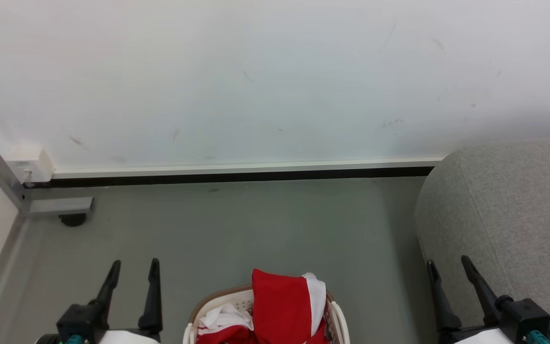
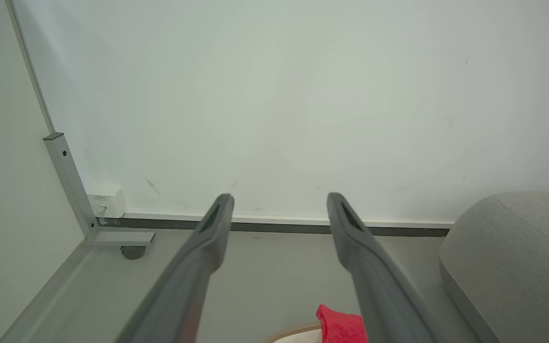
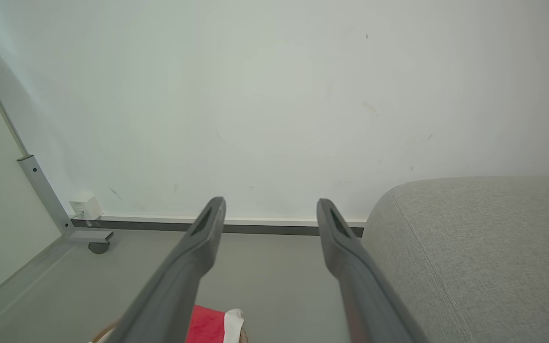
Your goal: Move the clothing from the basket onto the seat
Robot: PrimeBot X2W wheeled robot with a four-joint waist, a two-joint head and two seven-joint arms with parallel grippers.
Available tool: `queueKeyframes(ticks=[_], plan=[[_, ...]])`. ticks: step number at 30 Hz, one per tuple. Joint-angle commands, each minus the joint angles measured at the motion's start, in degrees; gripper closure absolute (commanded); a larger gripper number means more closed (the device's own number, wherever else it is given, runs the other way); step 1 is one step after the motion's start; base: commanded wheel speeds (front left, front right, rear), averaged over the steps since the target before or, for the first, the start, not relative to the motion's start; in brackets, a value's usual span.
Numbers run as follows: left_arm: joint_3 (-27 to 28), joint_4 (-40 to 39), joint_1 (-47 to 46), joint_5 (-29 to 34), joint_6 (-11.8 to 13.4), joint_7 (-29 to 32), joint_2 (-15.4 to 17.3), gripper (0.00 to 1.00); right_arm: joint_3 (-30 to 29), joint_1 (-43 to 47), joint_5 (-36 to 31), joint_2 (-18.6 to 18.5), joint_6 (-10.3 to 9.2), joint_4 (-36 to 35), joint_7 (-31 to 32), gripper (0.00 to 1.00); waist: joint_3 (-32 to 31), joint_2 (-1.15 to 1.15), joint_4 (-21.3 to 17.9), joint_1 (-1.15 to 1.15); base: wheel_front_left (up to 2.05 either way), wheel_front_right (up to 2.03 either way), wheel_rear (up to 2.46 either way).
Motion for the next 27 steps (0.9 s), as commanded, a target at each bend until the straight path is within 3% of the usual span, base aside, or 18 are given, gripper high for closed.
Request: queueKeyframes(ticks=[1, 13, 27], plan=[[0.2, 0.0, 0.1, 1.5, -0.2, -0.6, 0.1, 0.00, 0.2, -0.5, -1.1, -0.5, -0.11, 0.1, -0.6, 0.00, -0.1, 0.00, 0.0, 0.00, 0.00, 0.00, 0.00], [0.6, 0.7, 0.0, 5.4, -1.6, -1.6, -0.6, 0.00, 0.7, -0.4, -4.2, -0.5, -0.12, 0.3, -1.6, 0.00, -0.4, 0.00, -0.2, 0.00, 0.00, 0.00, 0.00], [2.0, 1.3, -0.5, 4.9, -2.8, -1.5, -1.4, 0.00, 0.6, -0.1, -2.7, -0.4, -0.12, 0.5, -1.6, 0.00, -0.3, 0.00, 0.1, 0.00, 0.00, 0.00, 0.00]])
